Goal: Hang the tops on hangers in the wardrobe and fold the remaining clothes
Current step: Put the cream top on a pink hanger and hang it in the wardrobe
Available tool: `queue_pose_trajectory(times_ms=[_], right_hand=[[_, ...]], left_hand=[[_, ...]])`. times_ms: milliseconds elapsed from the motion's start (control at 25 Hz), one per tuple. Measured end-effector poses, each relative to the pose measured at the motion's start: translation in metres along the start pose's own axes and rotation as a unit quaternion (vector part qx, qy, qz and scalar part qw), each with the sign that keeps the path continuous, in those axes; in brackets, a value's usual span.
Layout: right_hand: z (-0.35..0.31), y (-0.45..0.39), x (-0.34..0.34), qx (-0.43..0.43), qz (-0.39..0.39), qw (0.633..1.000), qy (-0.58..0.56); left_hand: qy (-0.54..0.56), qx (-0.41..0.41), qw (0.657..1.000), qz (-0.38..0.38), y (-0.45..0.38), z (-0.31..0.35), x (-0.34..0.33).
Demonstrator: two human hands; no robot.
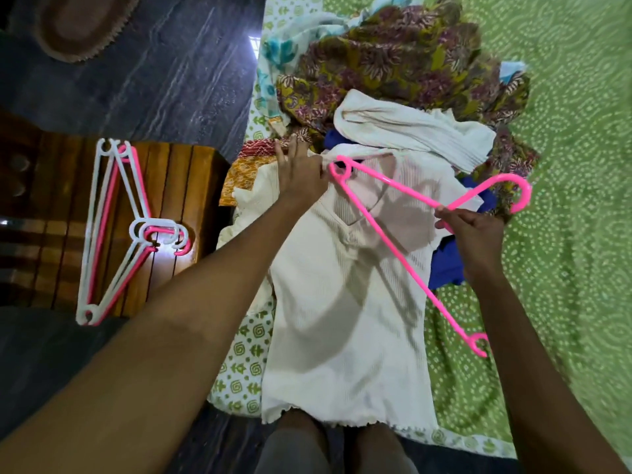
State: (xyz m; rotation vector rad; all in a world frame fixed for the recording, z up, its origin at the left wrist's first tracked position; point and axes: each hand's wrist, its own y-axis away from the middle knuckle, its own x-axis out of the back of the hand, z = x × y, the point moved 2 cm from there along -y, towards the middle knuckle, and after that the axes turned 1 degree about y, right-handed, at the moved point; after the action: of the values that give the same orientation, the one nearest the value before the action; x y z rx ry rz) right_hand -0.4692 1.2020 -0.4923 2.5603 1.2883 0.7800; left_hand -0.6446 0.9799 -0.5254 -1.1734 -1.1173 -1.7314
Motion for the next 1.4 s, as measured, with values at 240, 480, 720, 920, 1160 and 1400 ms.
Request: queue_pose_trajectory(times_ms=[240,480,720,920,1160,1400], right_hand=[[-0.003,-0.003,0.004,0.020,-0.035,0.999,0.035],[-0.033,-0.008,-0.023,0.058,-0.108,0.990,0.071],[-0.078,-0.007,-0.086,0.152,-0.213,0.955,0.138],[-0.085,0.010,-0.121,0.131,-0.283,0.946,0.091],[-0.045,-0.005,-0.052,0.145,-0.224,0.930,0.254],[-0.050,0.005,-0.092,0.165,-0.205,0.942,0.209]], left_hand=[[-0.085,0.040,0.995,0.010,0.007,0.000,0.012],[0.010,-0.102,0.976,0.193,0.044,0.005,0.011],[0.094,-0.111,0.969,0.200,0.073,0.029,0.029],[0.144,-0.003,0.984,0.107,0.075,0.015,0.040],[0.200,0.016,0.976,0.080,0.083,-0.016,0.032],[0.356,0.022,0.933,0.037,0.095,0.002,0.031]])
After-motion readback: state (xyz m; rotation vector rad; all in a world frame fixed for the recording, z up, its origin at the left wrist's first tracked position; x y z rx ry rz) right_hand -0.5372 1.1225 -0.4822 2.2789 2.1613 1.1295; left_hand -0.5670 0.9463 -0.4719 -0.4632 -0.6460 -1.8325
